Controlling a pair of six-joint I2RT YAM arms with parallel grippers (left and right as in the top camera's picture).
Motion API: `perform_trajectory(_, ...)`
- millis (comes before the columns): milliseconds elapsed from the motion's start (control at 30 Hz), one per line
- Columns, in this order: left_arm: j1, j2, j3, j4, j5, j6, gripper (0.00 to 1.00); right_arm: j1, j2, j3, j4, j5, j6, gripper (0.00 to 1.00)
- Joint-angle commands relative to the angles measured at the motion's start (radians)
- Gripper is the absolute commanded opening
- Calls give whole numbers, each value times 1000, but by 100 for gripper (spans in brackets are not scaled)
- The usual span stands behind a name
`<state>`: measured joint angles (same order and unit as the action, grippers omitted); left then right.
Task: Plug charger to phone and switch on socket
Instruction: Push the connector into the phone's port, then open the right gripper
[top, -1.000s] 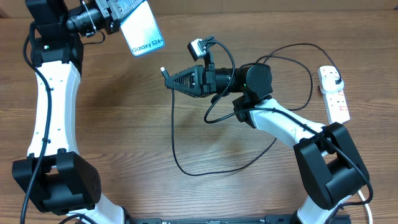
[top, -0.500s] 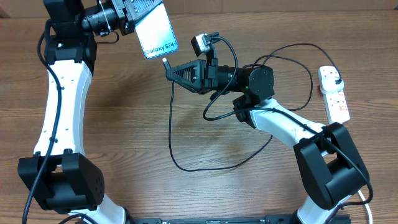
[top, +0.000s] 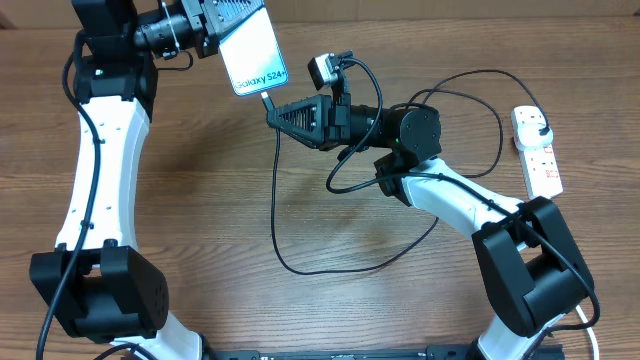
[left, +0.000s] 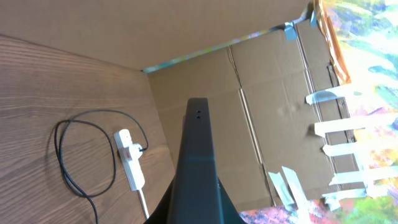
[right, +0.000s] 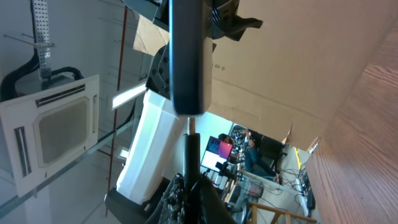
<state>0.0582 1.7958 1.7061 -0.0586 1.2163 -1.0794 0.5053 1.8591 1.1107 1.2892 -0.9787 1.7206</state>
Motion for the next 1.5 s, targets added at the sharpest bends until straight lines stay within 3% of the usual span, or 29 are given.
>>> perform_trajectory(0,-9,-3,11,11,37,-13,5,-1,-1,12,2,20,3,4)
perform_trajectory(900,-14,-3,11,11,75,-24,4,-1,-1,12,-16,37,3,4)
perform_trajectory(1467,-57,-3,11,10,87,43,4,-2,-1,12,-42,104,4,4)
